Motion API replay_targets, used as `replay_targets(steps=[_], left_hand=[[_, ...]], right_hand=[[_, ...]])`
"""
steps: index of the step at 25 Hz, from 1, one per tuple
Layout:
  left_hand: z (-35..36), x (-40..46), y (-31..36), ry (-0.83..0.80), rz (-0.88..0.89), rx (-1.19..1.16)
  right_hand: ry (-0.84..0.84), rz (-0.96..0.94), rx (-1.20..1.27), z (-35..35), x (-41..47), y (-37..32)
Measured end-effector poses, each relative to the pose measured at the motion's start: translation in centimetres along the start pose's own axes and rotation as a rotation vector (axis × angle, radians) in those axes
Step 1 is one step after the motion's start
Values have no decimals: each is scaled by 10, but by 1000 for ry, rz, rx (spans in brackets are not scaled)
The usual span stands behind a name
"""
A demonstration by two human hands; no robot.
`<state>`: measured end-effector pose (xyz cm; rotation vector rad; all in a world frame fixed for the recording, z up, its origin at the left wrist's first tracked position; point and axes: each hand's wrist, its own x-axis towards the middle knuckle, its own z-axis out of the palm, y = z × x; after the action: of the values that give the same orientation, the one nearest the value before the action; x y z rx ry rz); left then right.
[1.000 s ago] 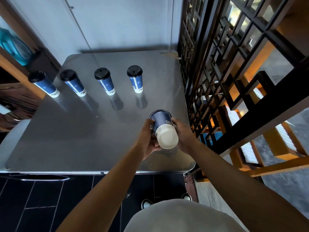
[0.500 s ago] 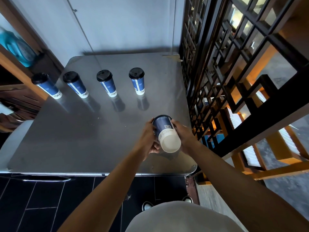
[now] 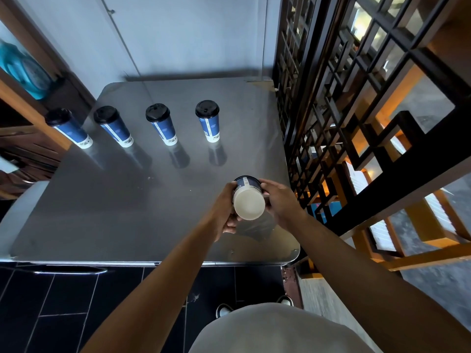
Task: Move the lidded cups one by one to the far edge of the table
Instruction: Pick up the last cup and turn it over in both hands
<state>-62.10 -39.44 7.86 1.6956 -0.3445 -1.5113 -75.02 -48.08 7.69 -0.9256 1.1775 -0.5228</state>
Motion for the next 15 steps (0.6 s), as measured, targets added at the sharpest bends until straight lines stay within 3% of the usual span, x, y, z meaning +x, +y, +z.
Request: replay_targets(steps=[8,15], left_hand=[[1,6,0,44,39,-34],[-6,10,-4,110,144,30]], right_hand=[[-17,-8,-38,1,5,3],[-178,65,58,-4,8,11]])
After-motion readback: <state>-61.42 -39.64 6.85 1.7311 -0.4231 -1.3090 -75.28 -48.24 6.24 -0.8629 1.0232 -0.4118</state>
